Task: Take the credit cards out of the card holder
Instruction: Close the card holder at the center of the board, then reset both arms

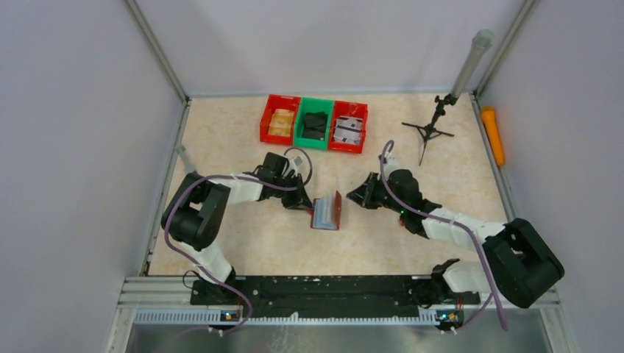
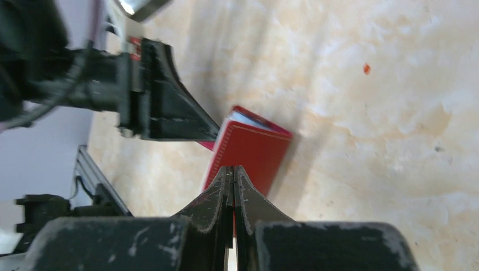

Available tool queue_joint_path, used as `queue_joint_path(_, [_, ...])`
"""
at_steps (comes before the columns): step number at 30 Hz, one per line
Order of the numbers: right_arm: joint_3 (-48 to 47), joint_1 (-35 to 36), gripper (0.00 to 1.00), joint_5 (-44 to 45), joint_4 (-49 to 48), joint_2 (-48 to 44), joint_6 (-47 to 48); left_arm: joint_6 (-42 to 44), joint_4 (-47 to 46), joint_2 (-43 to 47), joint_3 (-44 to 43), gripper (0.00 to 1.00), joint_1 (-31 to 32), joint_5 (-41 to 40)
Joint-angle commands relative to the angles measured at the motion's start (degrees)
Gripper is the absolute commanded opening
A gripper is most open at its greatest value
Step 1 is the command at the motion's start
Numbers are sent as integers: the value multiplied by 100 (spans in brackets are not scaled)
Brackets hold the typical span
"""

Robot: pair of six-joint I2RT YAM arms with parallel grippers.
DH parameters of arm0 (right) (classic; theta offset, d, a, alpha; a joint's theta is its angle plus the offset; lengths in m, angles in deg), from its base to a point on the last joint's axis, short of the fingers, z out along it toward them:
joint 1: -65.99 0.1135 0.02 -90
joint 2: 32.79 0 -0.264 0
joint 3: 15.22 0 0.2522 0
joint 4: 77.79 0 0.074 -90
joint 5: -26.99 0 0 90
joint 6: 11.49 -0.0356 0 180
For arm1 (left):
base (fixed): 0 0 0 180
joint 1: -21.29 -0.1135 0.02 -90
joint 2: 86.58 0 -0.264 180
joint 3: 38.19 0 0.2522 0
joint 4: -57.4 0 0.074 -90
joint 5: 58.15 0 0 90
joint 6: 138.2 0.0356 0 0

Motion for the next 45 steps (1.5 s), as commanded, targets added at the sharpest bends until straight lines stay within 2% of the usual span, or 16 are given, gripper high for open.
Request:
queue_joint_path(1, [-100, 384, 0, 442, 460, 435, 222, 187, 384, -129, -13, 3, 5, -474])
queue_joint_path(9, [-920, 1185, 0, 460, -5, 1837, 11, 179, 433, -36, 22, 3, 22, -480])
queue_joint_path(19, [-1114, 1267, 0, 600, -29, 2426, 30, 210, 544, 95, 40, 3, 73, -571])
queue_joint_path(23, [-599, 1160, 0, 469, -762, 2604, -139, 271, 705, 263, 38, 10, 74, -694])
queue_joint_path(27, [-344, 972, 0, 18, -1641, 3169, -389, 288, 793, 491, 69, 22, 76, -717])
queue_joint_path(30, [-279, 963, 0, -8, -1893, 3434, -463, 330, 984, 731, 92, 31, 75, -883])
queue_joint_path(32, [-223, 959, 0, 74, -1920, 3444, -471, 358, 1109, 954, 140, 36, 76, -1056])
queue_joint_path(38, [-382, 933, 0, 125, -1468, 2927, -236, 380, 1478, 1783, 263, 43, 67, -1671])
queue_joint_path(42, [-848, 935, 0, 102, -642, 2335, 163, 412, 1801, 2338, 236, 43, 65, -2113])
queue_joint_path(45, [-1158, 918, 4, 360, 108, 1809, 486, 386, 2022, 2827, 208, 46, 58, -2546])
